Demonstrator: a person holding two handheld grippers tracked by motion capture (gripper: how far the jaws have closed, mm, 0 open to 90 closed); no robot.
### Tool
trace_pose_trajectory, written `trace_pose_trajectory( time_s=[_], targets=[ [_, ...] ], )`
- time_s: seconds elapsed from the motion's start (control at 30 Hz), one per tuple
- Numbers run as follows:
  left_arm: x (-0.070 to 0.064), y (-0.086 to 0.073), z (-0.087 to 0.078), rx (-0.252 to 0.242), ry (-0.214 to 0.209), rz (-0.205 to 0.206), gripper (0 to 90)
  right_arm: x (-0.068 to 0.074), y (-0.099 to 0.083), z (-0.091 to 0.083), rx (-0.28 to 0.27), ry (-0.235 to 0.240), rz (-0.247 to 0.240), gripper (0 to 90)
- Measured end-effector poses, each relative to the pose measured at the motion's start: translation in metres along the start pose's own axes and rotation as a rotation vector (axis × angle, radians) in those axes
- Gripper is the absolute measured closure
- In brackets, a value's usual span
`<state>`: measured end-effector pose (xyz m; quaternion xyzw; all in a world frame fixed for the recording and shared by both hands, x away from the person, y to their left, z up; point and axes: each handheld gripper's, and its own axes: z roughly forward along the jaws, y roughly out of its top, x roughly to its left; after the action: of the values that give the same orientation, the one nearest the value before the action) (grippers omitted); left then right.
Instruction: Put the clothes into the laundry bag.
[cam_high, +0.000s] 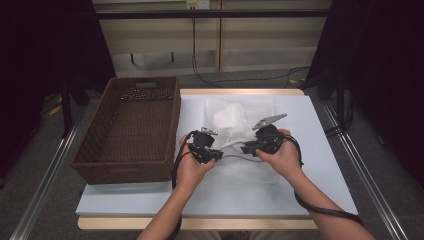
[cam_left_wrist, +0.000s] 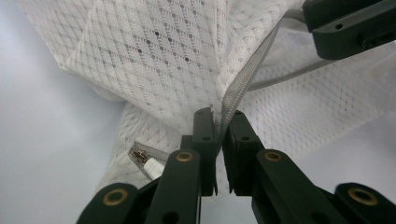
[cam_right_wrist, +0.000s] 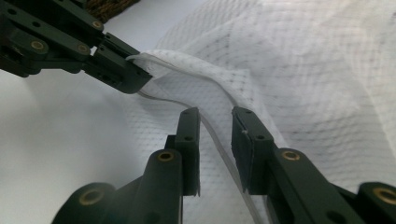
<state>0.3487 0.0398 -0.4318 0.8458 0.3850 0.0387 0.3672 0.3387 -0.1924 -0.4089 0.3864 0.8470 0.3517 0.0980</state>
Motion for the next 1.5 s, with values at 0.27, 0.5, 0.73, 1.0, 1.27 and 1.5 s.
trace_pose_trajectory(
  time_s=[0.27,0.5,0.73,1.0,1.27,1.5],
  targets=[
    [0.001,-0.001,0.003,-0.003,-0.013,-0.026,83.6,-0.009,-0.002,-0.011,-0.015,-0.046,0.017,67.1],
    [-0.001,0.002,-0.003,-0.009,-0.023,-0.012,83.6,-0.008,-0.005,0.005,0.023,-0.053,-0.009,63.5],
    [-0.001,0.002,-0.007,-0.027,0.000,-0.014,83.2,0.000,-0.009,0.010,0.045,-0.042,-0.079,87.6],
    [-0.003,-0.001,-0.010,-0.019,0.017,0.000,80.5,0.009,-0.020,-0.005,0.035,-0.012,-0.131,89.2],
    [-0.003,-0.006,-0.010,-0.023,0.066,0.022,53.1,0.009,-0.029,-0.013,0.025,-0.015,-0.115,89.2],
    [0.001,-0.018,-0.010,0.029,0.130,0.006,33.3,0.006,-0.028,-0.014,0.012,-0.010,-0.102,88.2]
  ],
)
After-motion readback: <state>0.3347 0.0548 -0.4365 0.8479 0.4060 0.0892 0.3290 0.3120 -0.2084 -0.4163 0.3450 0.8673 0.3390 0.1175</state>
